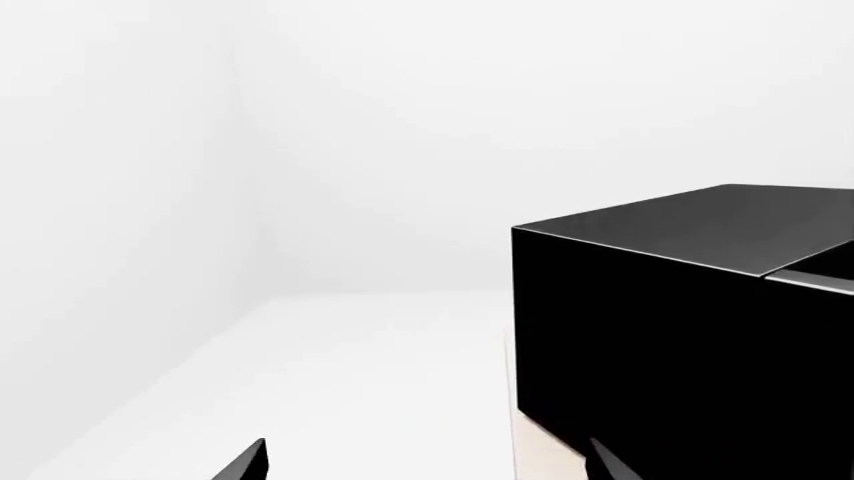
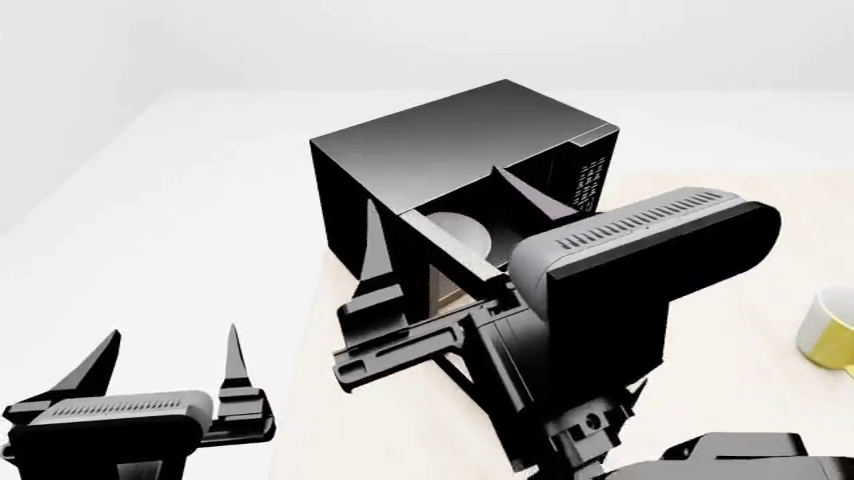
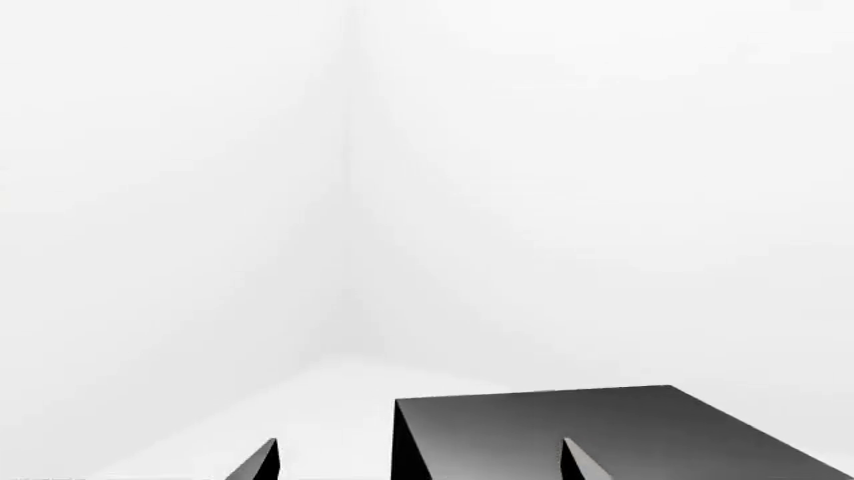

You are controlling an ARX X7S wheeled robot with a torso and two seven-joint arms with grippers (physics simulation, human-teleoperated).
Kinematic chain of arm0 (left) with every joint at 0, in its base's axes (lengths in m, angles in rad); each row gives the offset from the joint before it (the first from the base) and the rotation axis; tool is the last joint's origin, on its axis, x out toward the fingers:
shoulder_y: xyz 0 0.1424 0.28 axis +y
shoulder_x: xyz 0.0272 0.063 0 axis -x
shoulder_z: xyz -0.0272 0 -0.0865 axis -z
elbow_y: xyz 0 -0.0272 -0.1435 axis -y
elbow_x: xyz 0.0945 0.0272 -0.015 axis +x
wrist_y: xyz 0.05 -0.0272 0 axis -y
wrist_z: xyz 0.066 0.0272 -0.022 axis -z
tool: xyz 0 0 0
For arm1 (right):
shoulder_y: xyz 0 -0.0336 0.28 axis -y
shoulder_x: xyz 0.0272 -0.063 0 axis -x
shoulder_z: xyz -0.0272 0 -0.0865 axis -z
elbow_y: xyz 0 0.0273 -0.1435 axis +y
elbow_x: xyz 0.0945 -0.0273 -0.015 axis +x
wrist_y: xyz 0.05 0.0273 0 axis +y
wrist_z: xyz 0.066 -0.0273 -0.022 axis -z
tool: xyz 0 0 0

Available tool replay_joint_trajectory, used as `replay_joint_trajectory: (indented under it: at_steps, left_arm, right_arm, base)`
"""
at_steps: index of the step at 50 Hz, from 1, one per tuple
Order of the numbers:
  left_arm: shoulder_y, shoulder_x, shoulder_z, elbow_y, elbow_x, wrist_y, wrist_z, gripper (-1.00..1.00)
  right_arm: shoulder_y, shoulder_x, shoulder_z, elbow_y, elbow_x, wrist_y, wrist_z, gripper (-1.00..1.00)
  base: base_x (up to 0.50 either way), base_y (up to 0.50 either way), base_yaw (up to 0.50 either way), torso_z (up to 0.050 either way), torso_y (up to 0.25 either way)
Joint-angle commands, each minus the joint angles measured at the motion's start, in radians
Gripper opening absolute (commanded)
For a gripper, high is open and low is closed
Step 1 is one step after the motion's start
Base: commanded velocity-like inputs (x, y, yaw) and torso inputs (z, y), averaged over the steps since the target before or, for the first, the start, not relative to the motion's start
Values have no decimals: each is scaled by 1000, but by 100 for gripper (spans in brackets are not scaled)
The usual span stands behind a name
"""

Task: Close the microwave.

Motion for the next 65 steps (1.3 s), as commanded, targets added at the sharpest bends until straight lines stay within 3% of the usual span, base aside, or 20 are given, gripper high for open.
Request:
replay_joint_trajectory:
  at_steps: [1, 25, 65]
  left_arm:
    - [-1, -4, 1, 4, -6, -3, -4, 100]
    - [0, -12, 8, 0, -11, 6, -8, 100]
    - [0, -24, 14, -6, -23, 14, -19, 100]
  right_arm:
    - [18, -24, -10, 69, -20, -5, -36, 100]
    - [-55, -14, -69, 171, -153, -42, -148, 100]
    - [-135, -6, -126, 206, -191, -75, -202, 100]
  base:
    - [0, 0, 0, 0, 0]
    - [0, 0, 0, 0, 0]
    - [0, 0, 0, 0, 0]
